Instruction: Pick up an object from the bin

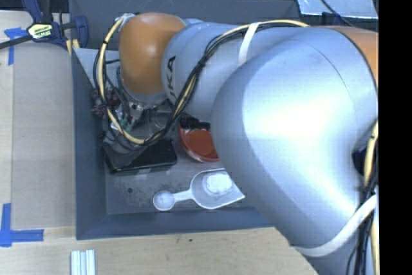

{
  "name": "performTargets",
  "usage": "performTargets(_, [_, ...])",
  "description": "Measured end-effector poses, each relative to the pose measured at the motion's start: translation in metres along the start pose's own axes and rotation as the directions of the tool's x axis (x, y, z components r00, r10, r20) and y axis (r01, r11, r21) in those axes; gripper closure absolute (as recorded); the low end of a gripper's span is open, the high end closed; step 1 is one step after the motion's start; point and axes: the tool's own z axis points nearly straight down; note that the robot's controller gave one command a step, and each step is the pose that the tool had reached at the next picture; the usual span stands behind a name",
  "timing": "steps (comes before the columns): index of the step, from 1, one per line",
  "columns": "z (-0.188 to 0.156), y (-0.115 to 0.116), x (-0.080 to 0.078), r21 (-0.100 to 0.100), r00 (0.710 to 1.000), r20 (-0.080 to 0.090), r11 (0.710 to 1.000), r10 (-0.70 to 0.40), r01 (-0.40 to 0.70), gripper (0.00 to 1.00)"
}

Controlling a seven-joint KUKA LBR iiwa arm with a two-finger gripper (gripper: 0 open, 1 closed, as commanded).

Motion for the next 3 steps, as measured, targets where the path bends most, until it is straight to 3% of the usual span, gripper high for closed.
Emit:
performTargets(1, [-0.0036, -0.1384, 0.0306, 0.003, 0.811, 0.012, 0.811, -0.585, 0.585, 1.0])
performTargets(3, [-0.0107, -0.1382, 0.0303, 0.002, 0.812, 0.013, 0.812, -0.583, 0.583, 1.0])
